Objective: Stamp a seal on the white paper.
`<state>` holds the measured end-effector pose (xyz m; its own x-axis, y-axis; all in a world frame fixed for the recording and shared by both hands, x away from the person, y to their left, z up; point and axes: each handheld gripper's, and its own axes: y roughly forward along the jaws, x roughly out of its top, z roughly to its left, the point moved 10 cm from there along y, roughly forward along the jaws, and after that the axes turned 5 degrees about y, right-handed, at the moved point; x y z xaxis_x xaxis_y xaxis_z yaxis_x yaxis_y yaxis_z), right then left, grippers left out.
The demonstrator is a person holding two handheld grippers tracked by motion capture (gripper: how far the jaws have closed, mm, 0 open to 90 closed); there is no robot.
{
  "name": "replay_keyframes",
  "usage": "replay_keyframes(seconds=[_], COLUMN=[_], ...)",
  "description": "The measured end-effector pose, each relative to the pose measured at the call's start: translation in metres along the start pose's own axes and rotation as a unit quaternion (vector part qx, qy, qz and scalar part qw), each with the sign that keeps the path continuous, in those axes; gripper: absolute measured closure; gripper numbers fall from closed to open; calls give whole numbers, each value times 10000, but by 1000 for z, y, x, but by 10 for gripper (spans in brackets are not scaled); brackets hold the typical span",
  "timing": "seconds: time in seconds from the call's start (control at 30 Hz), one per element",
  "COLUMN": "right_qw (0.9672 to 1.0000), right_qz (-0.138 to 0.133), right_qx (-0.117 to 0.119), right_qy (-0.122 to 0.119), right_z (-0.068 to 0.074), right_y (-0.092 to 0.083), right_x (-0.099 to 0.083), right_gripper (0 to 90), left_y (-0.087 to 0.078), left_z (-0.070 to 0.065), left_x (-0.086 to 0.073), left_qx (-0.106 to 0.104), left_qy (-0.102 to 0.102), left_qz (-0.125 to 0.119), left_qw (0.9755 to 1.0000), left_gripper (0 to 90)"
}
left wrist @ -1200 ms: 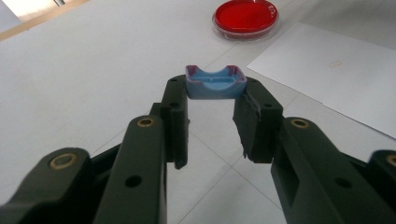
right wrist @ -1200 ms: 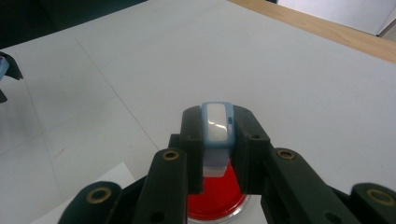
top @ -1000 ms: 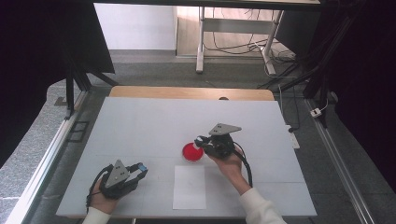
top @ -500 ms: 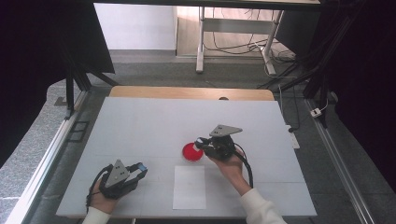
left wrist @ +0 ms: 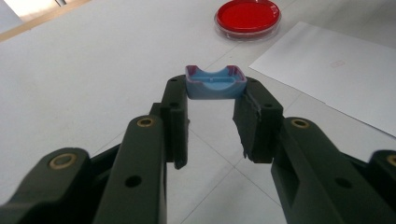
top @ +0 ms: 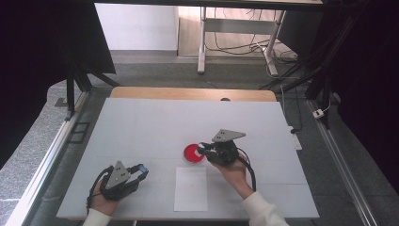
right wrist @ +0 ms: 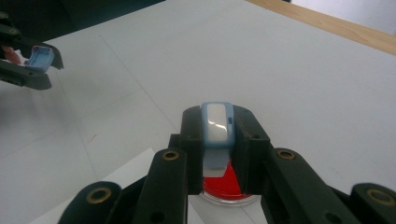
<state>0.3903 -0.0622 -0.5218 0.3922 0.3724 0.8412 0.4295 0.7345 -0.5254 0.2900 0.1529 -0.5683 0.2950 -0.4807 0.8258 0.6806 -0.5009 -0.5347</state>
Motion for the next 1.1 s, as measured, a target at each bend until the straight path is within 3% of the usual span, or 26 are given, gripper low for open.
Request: replay_keyframes(seconds=[0.8,1.1], right_qw=[9997,9994], right_qz=[-13,24], right_qx=[232,356], right_qy=[97,-32], right_z=[17,28], right_y=[-21,-23], right_x=[-12,-14], right_gripper=[751,751], left_y=[0,0], left_z=[1,0], left_x=[0,0], left_qx=[0,3], left_qy=[-21,-6], left_qz=[-22,-11], left_qw=[10000,10000], left_gripper=[656,655])
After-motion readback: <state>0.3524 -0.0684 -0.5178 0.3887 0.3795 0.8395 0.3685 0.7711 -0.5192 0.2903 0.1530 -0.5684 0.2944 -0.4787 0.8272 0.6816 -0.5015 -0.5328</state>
